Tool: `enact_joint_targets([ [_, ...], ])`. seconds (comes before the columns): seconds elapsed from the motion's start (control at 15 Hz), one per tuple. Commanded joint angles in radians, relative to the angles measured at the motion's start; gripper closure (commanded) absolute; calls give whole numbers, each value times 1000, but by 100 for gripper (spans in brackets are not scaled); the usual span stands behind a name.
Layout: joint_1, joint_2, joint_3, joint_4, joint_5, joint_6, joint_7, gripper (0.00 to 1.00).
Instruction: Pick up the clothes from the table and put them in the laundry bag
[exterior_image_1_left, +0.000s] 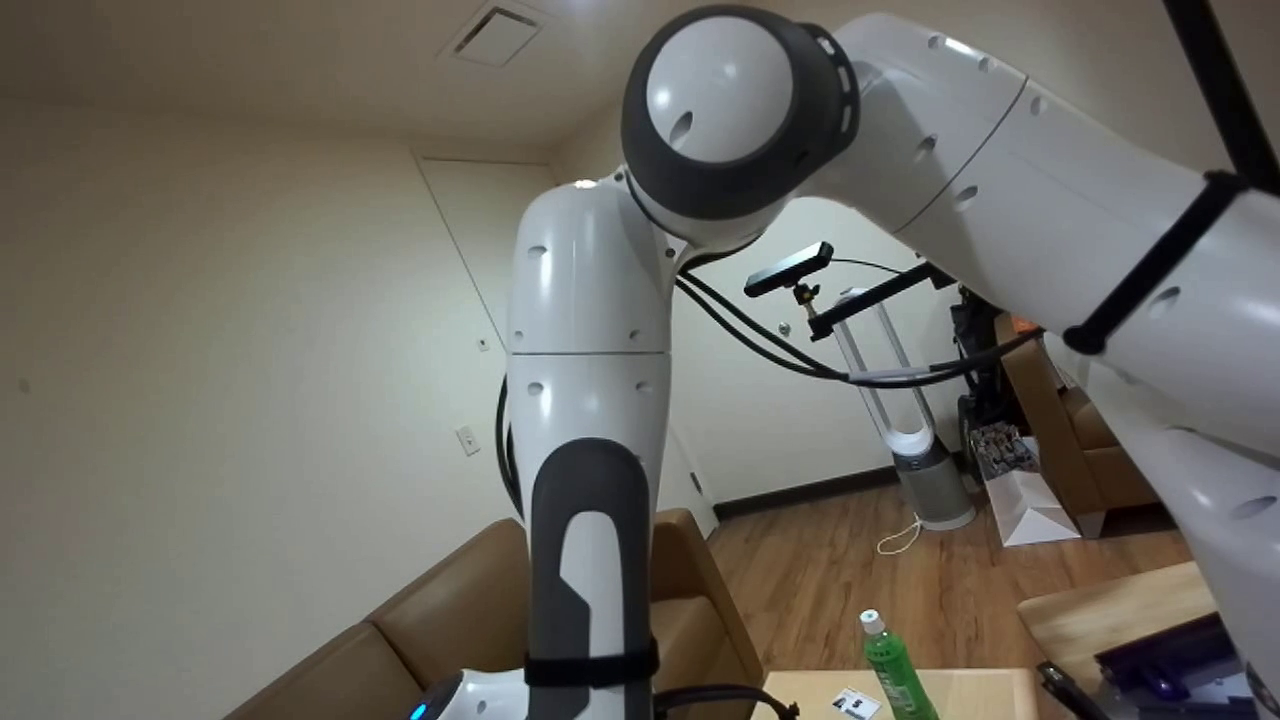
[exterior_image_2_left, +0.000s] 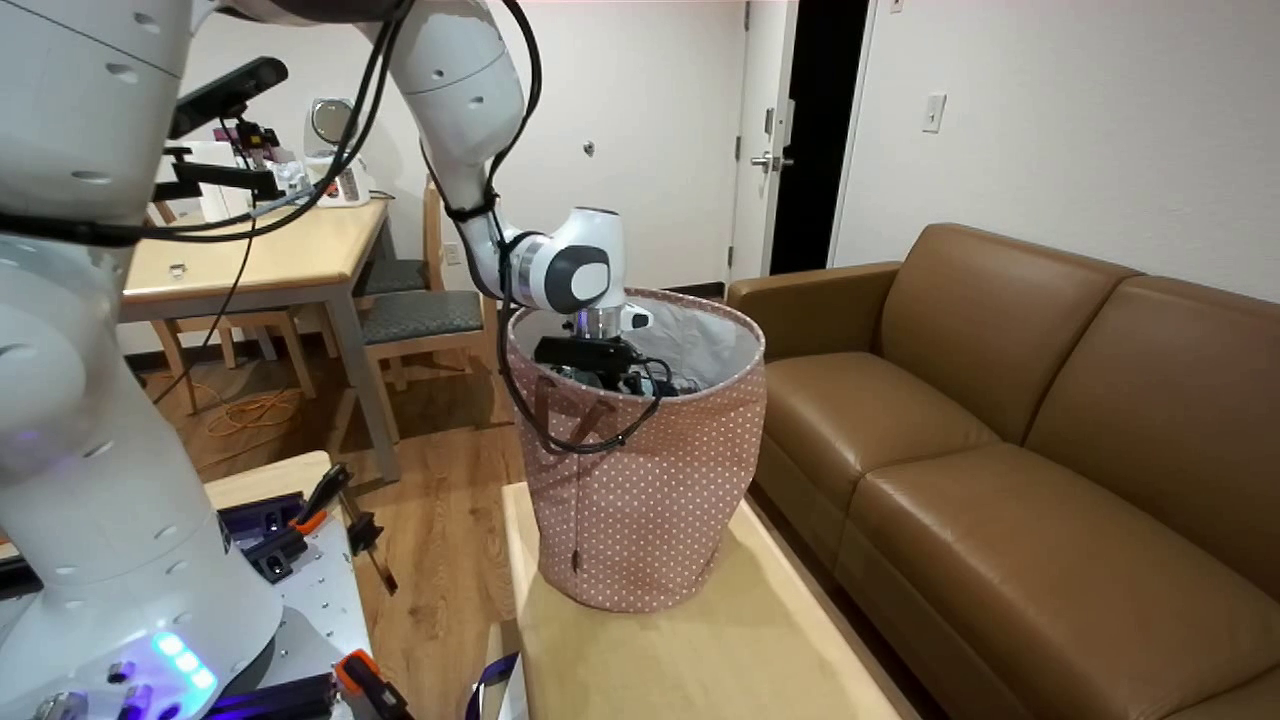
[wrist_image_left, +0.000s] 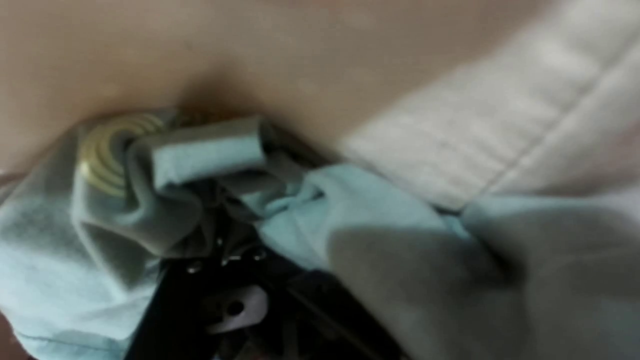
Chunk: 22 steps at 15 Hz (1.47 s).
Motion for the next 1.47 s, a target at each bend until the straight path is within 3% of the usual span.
enact_joint_targets([
  [0.0, 0, -1, -1, 1, -13, 0, 7, 0],
  [0.4, 61, 0, -79, 2, -137, 75, 67, 0],
  [0.73, 149, 4, -191, 9, -302, 143, 199, 0],
  [0.8, 192, -182, -184, -81, -311, 43, 240, 0],
  [1.0, 215, -269, -167, -79, -348, -43, 286, 0],
  [1.4, 198, -560, 8, -38, -171, -460, 234, 0],
])
